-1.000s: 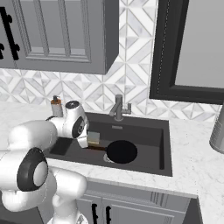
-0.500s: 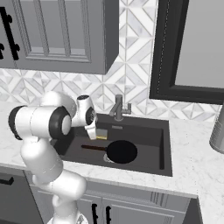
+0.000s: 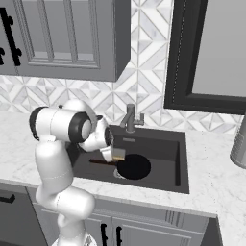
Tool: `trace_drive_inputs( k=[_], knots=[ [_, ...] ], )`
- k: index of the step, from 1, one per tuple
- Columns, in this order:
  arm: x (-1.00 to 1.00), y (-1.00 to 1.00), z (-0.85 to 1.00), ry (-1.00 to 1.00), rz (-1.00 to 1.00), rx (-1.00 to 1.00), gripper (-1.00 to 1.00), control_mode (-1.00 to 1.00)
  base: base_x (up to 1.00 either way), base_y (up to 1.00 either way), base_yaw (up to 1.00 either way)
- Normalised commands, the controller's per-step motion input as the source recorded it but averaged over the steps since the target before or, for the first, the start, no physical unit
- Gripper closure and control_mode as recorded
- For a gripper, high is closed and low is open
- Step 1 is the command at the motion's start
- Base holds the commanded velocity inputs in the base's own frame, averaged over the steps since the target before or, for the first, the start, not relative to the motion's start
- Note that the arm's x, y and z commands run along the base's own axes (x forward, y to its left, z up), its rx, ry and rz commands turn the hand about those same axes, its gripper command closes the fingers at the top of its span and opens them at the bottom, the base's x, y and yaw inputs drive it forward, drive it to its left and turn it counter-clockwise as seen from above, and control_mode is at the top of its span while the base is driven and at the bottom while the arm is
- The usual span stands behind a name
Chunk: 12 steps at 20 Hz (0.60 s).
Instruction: Pick the pan and sponge and place them into the sink. Then turn on the water.
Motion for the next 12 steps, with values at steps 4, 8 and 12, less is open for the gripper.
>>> trace_drive_inputs(
  k=[4,8,12],
  knots=[
    [0.0,0.0,-0.58,-0.17,-0.01,-0.17,1.0,-1.0,0.0,0.0,0.0],
    [0.07,-0.15,-0.54,-0.1,0.0,-0.09,1.0,-1.0,0.0,0.0,0.0],
    [0.01,-0.18,-0.52,-0.07,0.0,-0.05,1.0,-1.0,0.0,0.0,0.0]
  ],
)
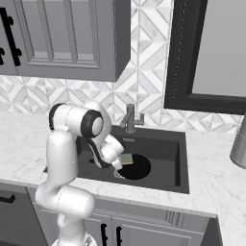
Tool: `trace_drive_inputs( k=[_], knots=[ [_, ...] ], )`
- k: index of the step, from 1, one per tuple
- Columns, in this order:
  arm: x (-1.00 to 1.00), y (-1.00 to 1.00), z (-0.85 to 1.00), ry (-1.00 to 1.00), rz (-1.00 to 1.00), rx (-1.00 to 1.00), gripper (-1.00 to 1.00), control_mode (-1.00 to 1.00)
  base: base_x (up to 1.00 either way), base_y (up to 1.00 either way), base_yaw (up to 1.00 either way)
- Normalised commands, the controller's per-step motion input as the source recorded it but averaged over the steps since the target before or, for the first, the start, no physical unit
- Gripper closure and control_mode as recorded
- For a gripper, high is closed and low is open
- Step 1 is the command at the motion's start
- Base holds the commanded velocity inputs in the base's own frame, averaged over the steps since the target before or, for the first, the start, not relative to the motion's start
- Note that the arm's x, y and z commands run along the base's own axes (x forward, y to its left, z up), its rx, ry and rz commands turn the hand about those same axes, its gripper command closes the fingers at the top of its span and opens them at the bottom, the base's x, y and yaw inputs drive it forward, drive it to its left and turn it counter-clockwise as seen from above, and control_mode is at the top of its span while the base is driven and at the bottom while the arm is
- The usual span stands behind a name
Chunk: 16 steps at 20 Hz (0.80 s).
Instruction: Pick the pan and sponge and place them into the sink. Then turn on the water.
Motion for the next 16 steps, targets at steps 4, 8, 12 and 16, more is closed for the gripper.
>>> trace_drive_inputs(
  k=[4,8,12,16],
  knots=[
    [0.07,-0.23,-0.35,0.0,0.0,0.0,1.0,-1.0,0.0,0.0,0.0],
    [0.0,-0.05,-0.38,-0.03,0.0,-0.03,1.0,-1.0,0.0,0.0,0.0],
    [0.0,0.0,-0.25,-0.02,-0.03,-0.06,1.0,-1.0,0.0,0.0,0.0],
    [0.0,0.01,-0.2,0.0,-0.04,-0.08,1.0,-1.0,0.0,0.0,0.0]
  ],
)
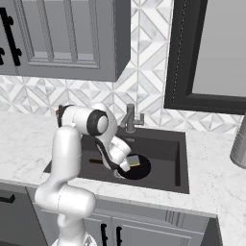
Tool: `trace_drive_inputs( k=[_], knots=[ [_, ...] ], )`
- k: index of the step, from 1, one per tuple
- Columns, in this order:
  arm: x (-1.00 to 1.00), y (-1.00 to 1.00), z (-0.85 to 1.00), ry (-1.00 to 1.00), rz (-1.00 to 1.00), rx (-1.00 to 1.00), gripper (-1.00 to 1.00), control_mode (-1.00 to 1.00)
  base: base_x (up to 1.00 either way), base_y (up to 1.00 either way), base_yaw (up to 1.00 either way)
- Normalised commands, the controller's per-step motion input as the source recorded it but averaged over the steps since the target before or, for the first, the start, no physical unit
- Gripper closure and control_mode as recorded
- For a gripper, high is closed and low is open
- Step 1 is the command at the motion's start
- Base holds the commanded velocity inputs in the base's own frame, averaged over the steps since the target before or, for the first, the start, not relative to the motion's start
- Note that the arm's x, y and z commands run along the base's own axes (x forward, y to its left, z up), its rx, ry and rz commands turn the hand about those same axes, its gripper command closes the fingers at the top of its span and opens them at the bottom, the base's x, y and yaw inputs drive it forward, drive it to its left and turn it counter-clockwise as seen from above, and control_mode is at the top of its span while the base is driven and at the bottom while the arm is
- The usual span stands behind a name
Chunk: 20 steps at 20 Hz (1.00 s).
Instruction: Pick the pan and sponge and place them into the sink. Then turn on the water.
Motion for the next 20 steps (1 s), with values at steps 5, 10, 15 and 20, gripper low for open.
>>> trace_drive_inputs(
  k=[5,10,15,20],
  knots=[
    [0.0,0.01,-0.21,0.0,-0.05,-0.09,-1.0,-1.0,0.0,0.0,0.0],
    [0.0,0.0,-0.14,0.0,-0.04,-0.06,-1.0,-1.0,0.0,0.0,0.0],
    [-0.04,0.08,0.01,-0.07,0.0,-0.03,-1.0,-1.0,0.0,0.0,0.0],
    [-0.43,0.15,0.55,-0.16,0.0,0.0,-1.0,-1.0,0.0,0.0,0.0]
  ],
)
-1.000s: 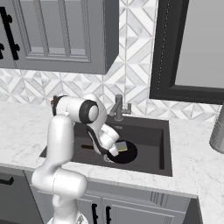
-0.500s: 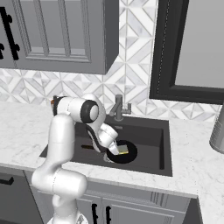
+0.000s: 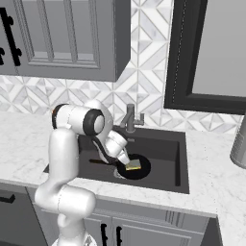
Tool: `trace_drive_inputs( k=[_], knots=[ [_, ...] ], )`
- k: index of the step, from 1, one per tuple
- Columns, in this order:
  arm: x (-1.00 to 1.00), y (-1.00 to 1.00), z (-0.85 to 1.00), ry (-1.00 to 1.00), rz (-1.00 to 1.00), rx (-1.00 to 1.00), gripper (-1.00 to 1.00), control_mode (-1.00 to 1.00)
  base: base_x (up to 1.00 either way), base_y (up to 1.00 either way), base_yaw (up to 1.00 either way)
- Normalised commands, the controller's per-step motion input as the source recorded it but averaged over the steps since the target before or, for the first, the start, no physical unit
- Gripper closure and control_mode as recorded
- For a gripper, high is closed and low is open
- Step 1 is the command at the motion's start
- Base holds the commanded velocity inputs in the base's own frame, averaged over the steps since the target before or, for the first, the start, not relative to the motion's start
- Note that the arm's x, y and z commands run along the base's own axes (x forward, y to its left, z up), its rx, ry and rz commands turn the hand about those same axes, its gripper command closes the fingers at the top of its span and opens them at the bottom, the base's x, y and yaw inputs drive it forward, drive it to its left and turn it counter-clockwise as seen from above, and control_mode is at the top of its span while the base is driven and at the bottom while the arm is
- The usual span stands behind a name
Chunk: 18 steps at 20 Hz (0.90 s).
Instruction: Pick the pan and sponge and place them into the sink. Then turn on the water.
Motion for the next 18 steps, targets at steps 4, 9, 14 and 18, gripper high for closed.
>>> trace_drive_inputs(
  k=[4,9,14,18],
  knots=[
    [-0.53,0.64,0.43,-0.01,0.0,-0.01,-1.0,-1.0,0.0,0.0,0.0],
    [-0.56,0.9,0.35,-0.06,0.0,-0.02,-1.0,-1.0,0.0,0.0,0.0],
    [-0.45,0.75,0.9,-0.01,0.02,-0.02,-1.0,-1.0,0.0,0.0,0.0],
    [-0.39,0.5,1.0,0.0,0.09,-0.02,-1.0,-1.0,0.0,0.0,0.0]
  ],
)
